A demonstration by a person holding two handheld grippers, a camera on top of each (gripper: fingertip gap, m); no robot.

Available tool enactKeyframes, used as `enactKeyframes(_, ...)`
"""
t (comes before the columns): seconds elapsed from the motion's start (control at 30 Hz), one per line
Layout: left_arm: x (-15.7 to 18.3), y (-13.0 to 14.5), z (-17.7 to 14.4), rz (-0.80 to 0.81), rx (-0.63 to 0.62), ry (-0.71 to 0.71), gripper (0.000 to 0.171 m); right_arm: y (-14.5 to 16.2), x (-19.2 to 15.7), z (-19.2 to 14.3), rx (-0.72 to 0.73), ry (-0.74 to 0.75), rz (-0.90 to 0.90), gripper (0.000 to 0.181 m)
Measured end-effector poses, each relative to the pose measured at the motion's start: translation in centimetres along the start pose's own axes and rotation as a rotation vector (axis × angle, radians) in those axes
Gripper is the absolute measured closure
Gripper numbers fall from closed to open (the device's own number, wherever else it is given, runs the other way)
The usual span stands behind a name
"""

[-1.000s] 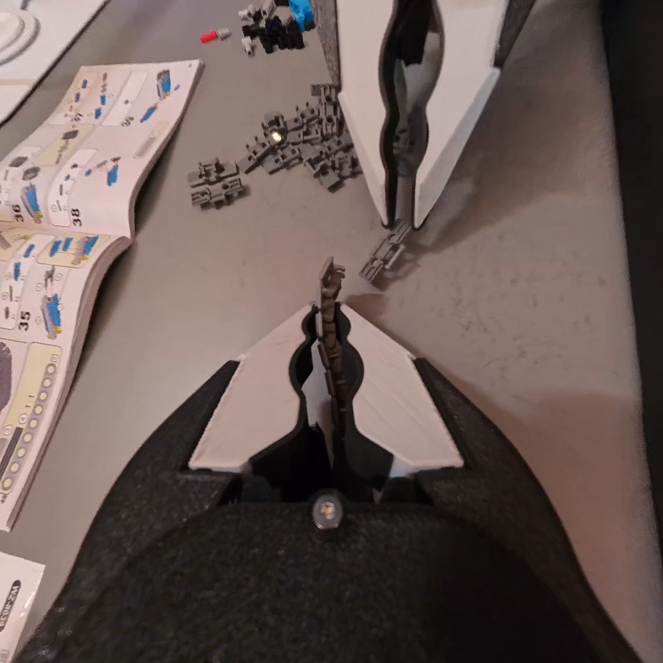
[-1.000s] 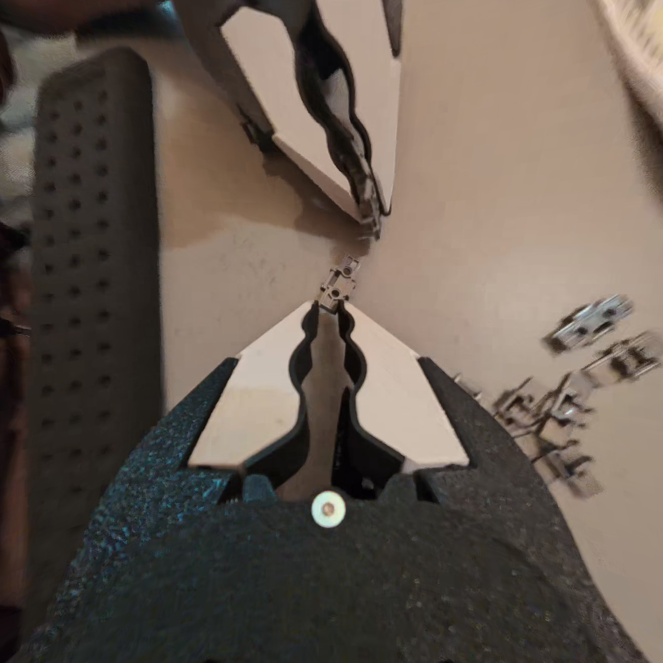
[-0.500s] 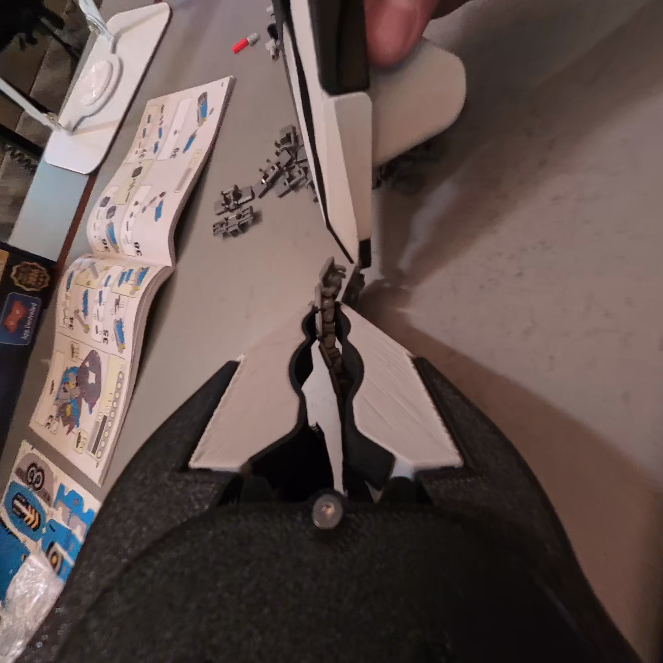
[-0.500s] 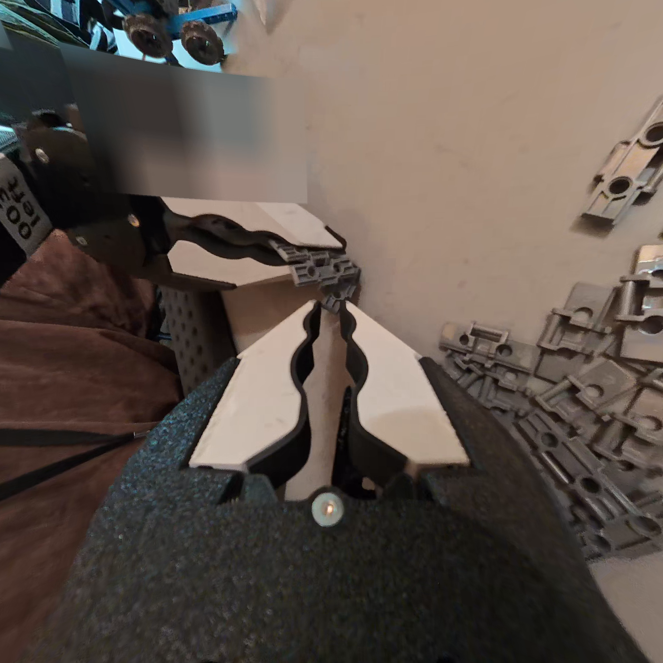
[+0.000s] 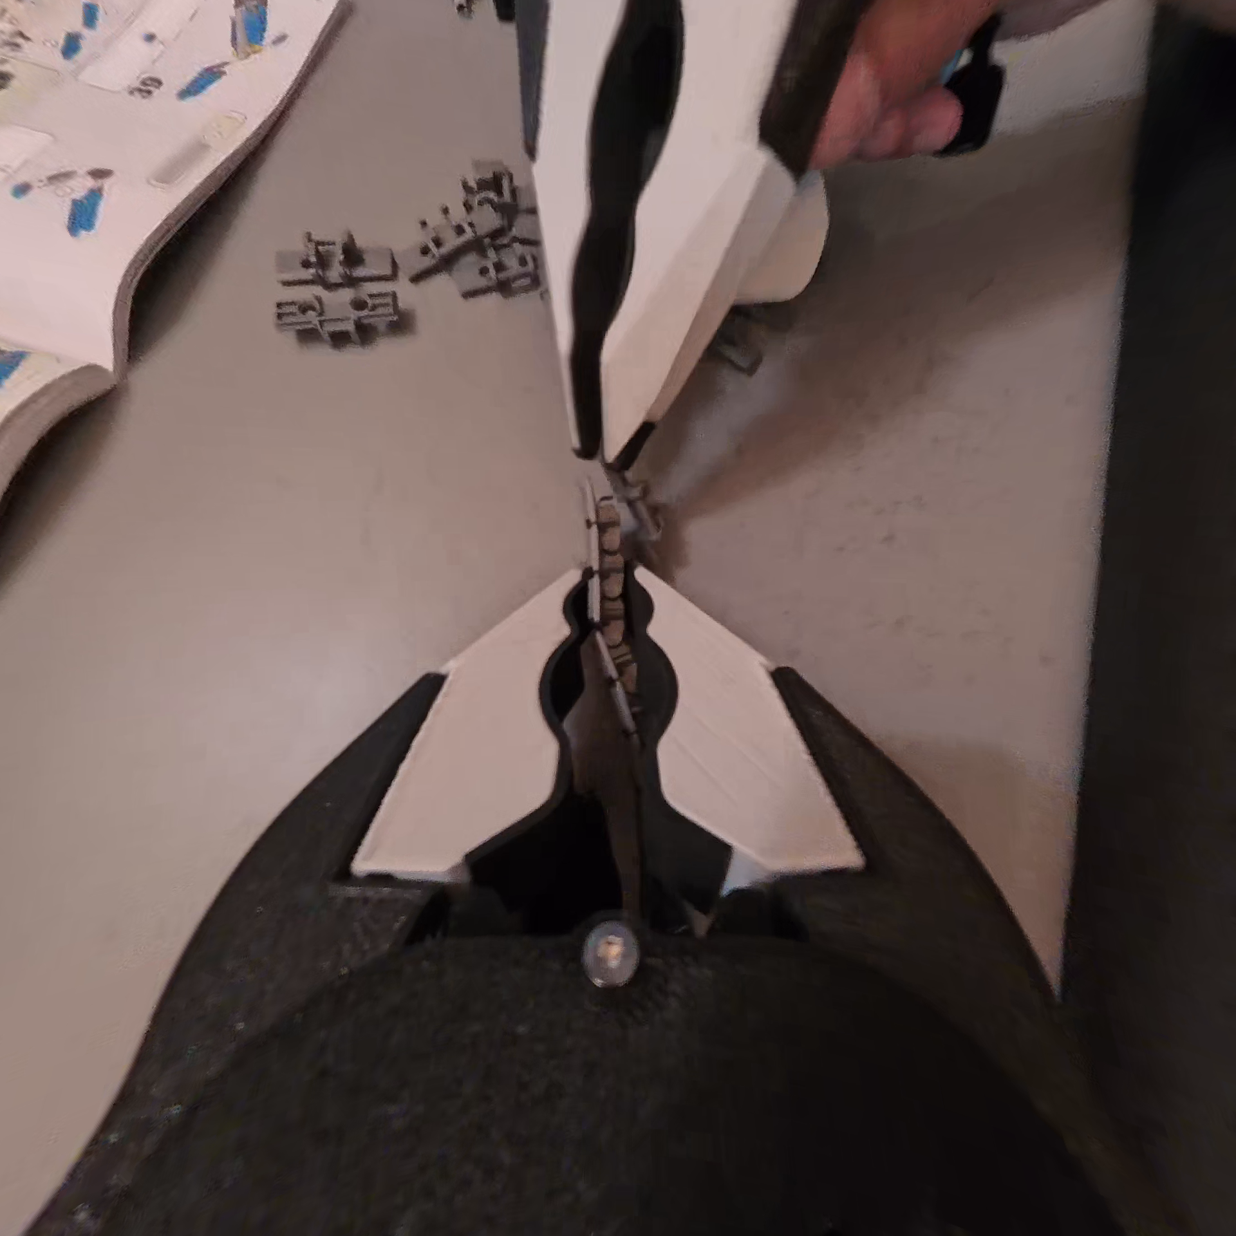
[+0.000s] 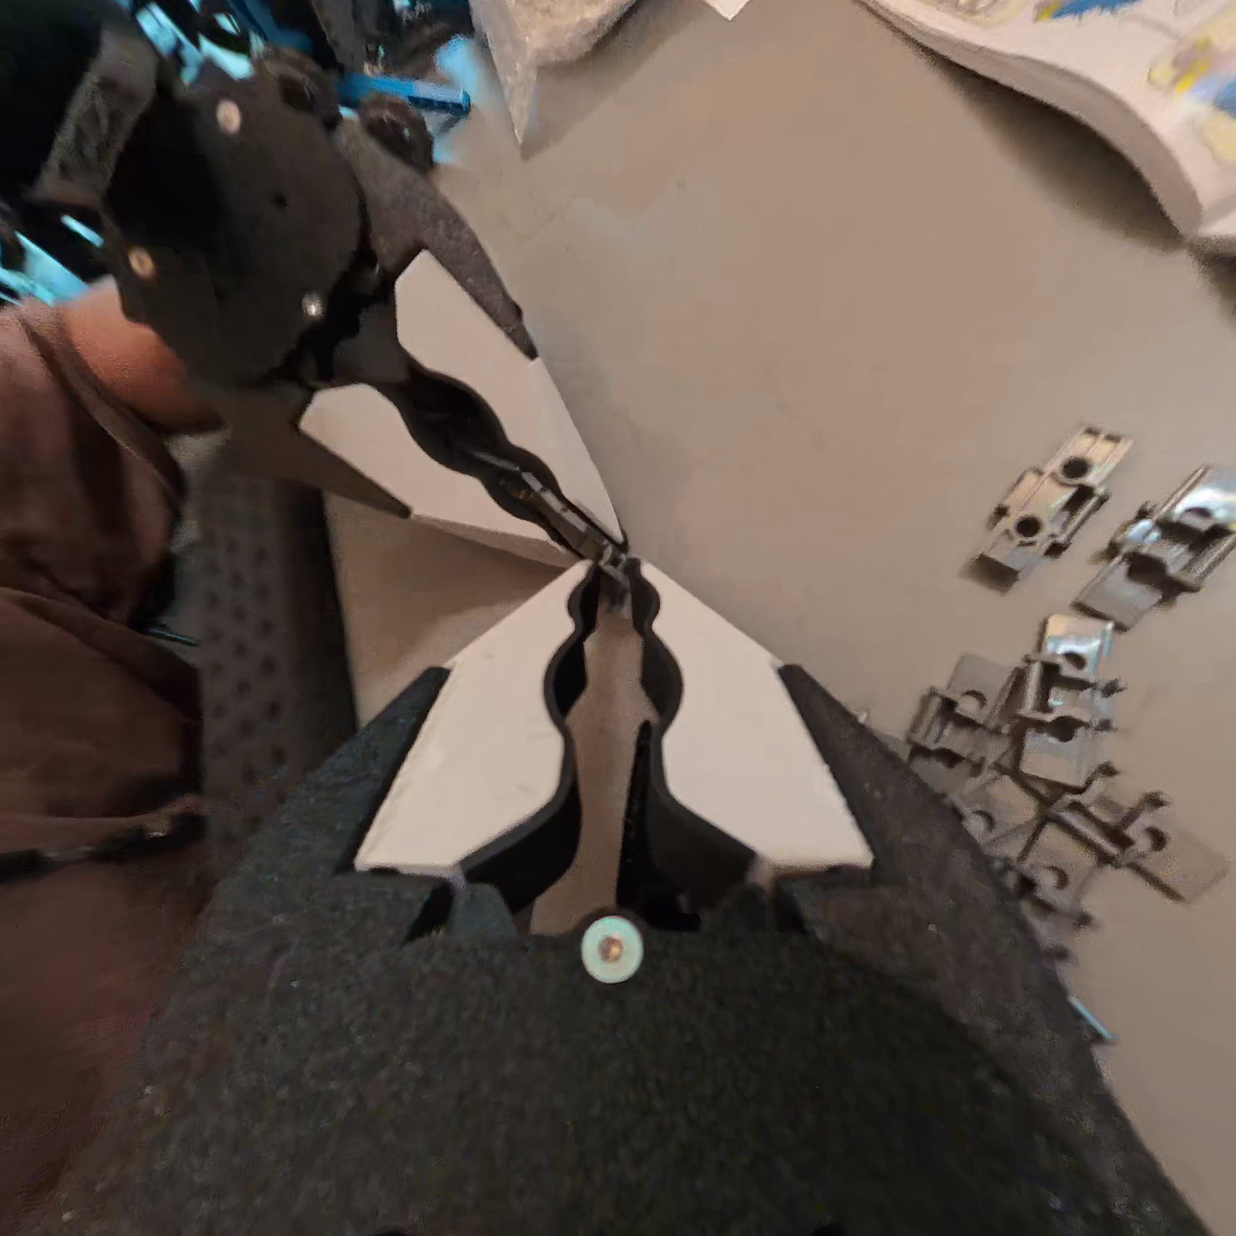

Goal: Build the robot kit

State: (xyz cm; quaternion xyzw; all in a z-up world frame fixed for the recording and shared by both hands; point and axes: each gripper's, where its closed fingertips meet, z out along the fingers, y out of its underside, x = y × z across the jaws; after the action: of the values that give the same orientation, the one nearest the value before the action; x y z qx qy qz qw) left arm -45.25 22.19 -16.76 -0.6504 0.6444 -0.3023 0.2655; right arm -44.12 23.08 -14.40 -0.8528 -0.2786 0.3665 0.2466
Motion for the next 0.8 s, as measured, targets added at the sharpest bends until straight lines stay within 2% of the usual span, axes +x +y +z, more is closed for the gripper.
enactKeyframes(0.03, 0.0, 0.0, -0.1, -0.015, 0.003, 0.011, 0.164, 0.1, 0.0, 0.1, -0.009, 0.022, -0.047, 0.180)
enactKeyframes(0.2, -0.1, 0.5, -0.5, -0.026, -0.014, 0.041, 0.164, 0.3, -0.8, 0.5, -0.049, 0.112, -0.263, 0.181)
enactKeyframes(0.27, -0.1, 0.6, -0.7, -0.037, -0.016, 0.063, 0.164, 0.2, -0.8, 0.3, -0.055, 0.147, -0.298, 0.181)
enactKeyframes(0.43, 0.3, 1.0, -1.1, -0.056, -0.022, 0.144, 0.164, -1.4, -1.6, -1.0, 0.024, 0.179, -0.387, 0.181)
enactKeyframes(0.53, 0.0, 1.0, -1.1, -0.049, -0.017, 0.129, 0.163, -1.6, -2.2, -1.1, 0.025, 0.213, -0.460, 0.181)
enactKeyframes(0.7, -0.1, 0.6, -1.0, -0.002, -0.007, 0.078, 0.163, -0.8, -1.2, -0.2, -0.082, 0.379, -0.568, 0.181)
enactKeyframes(0.8, 0.0, 0.6, -0.8, 0.018, -0.015, 0.065, 0.163, -1.0, -1.5, 0.6, -0.080, 0.397, -0.582, 0.181)
